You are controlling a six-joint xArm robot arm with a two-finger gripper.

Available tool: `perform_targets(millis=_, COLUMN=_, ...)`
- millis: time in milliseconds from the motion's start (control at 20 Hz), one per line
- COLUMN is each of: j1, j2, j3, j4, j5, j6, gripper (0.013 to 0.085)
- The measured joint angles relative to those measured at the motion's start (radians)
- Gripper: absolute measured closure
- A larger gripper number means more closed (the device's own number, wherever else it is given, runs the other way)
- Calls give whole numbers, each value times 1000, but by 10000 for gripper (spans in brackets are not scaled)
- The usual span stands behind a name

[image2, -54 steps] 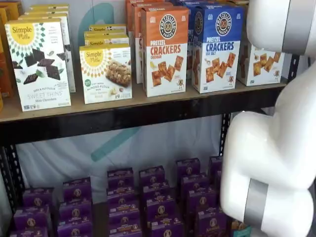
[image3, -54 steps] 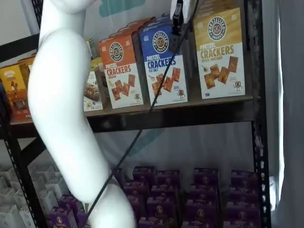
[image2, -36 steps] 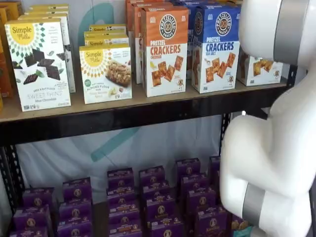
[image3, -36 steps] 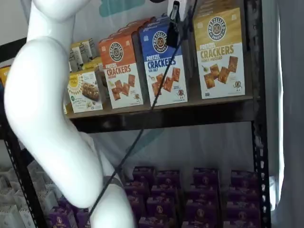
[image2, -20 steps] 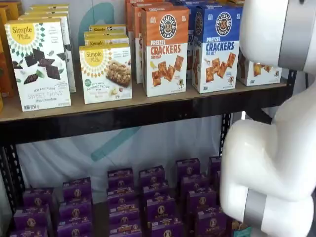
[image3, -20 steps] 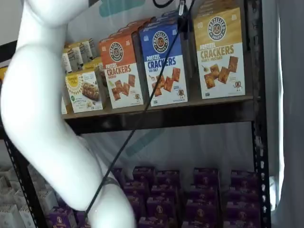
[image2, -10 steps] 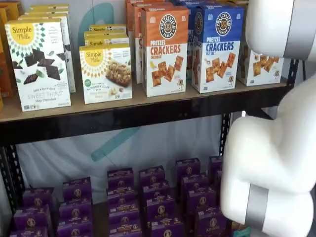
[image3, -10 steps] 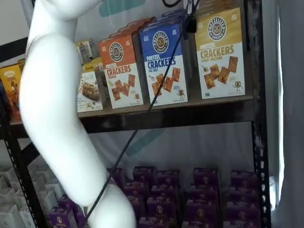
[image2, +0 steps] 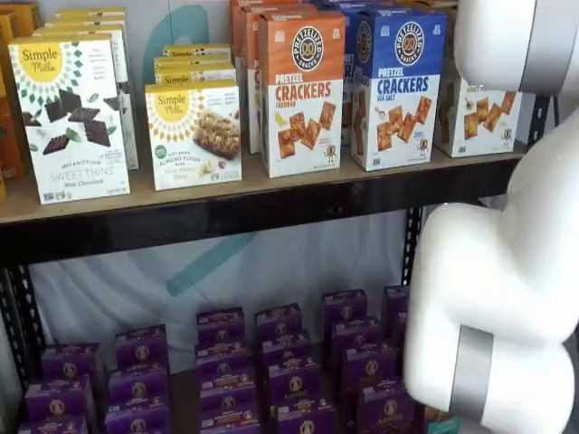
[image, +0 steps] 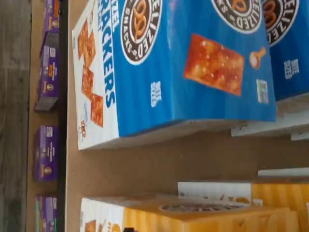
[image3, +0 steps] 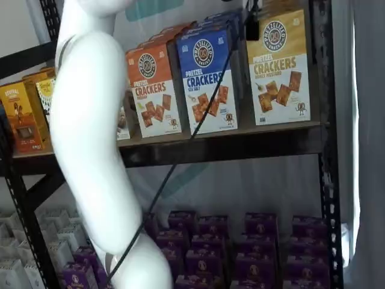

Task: Retrieve the yellow and white box located on the top shelf, the sixth one from the left

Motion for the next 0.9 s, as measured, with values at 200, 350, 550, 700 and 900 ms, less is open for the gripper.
perform_targets(millis=200, j1=0, j2=31, j3=-38, j4=-12, j5=10, j6=-1, gripper=130)
perform_targets(millis=350, j1=7, j2=51, j3=-67, j4=-34, j5=28, j6=2, gripper=130)
perform_targets(millis=550, j1=18, j2=63, j3=-80, j4=-60, j5=32, j6=5, gripper=130)
perform_targets(millis=700, j1=29, j2=65, j3=-78, j4=-79, j5=27, j6=8, gripper=130)
perform_targets(millis=900, j1=46, j2=71, j3=-79, j4=-114, j5=32, j6=13, gripper=130)
